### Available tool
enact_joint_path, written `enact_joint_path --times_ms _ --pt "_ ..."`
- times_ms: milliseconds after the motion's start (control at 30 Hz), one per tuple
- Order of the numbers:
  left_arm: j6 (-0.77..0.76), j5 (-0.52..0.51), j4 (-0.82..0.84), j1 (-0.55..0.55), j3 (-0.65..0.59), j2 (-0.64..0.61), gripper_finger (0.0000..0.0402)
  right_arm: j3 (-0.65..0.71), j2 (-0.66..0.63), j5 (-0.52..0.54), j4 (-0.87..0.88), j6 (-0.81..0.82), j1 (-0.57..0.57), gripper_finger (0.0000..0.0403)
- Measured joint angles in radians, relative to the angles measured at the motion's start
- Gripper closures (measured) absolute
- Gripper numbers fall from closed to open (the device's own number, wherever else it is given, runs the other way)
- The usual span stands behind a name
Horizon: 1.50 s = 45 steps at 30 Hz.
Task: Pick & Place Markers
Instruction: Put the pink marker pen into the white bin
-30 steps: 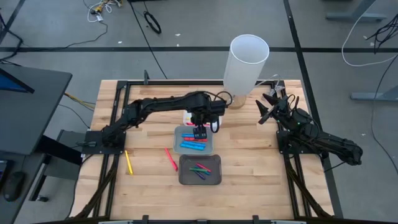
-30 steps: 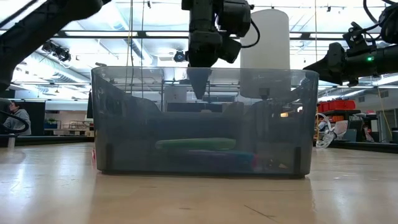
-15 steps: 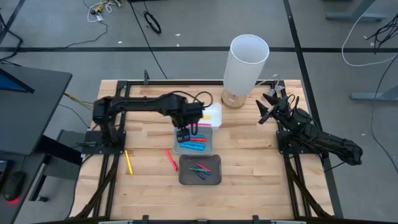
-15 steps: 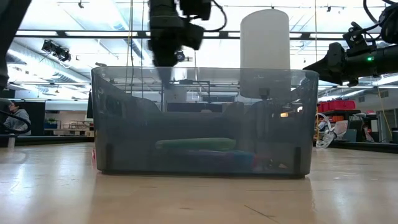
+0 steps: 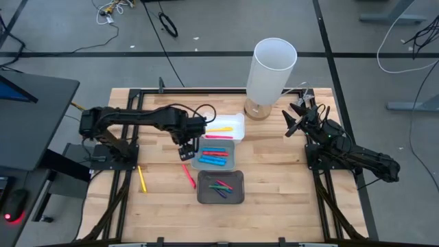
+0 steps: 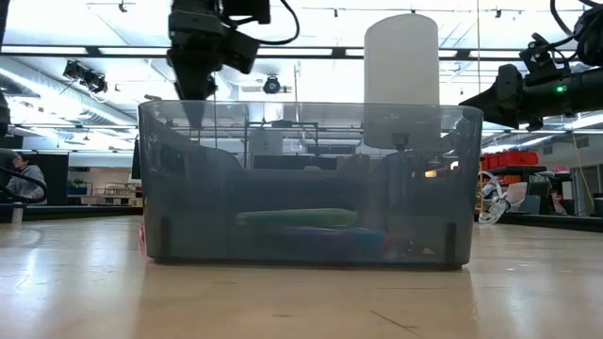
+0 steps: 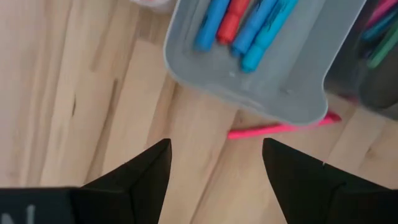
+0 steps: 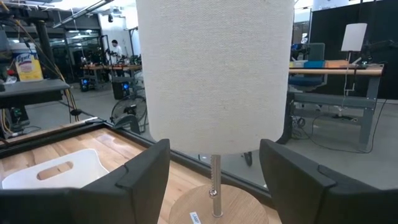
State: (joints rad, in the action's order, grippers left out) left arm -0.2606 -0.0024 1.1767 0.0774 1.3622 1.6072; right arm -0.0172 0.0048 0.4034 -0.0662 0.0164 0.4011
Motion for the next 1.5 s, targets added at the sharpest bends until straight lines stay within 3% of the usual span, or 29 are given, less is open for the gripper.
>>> enact_joint_path --times_ms 500,833,1233,1500 --pt "-0.097 0.036 -0.001 -0.056 -0.183 -0.147 0.0145 0.0 0.0 0.0 0.0 0.0 0.0 0.0152" --pt "-0.09 0.054 -0.015 -0.071 -0.212 -0.17 0.0145 0.0 0.0 0.0 0.0 0.0 0.0 0.0152" --pt "0.396 0.052 -0.027 -0.071 -0.212 -0.17 0.0145 0.0 0.0 0.0 0.0 0.0 0.0 0.0152" --pt "0.808 0.05 -0.112 -0.071 -0.212 -0.17 0.0145 0.0 0.0 0.0 0.0 0.0 0.0 0.0152"
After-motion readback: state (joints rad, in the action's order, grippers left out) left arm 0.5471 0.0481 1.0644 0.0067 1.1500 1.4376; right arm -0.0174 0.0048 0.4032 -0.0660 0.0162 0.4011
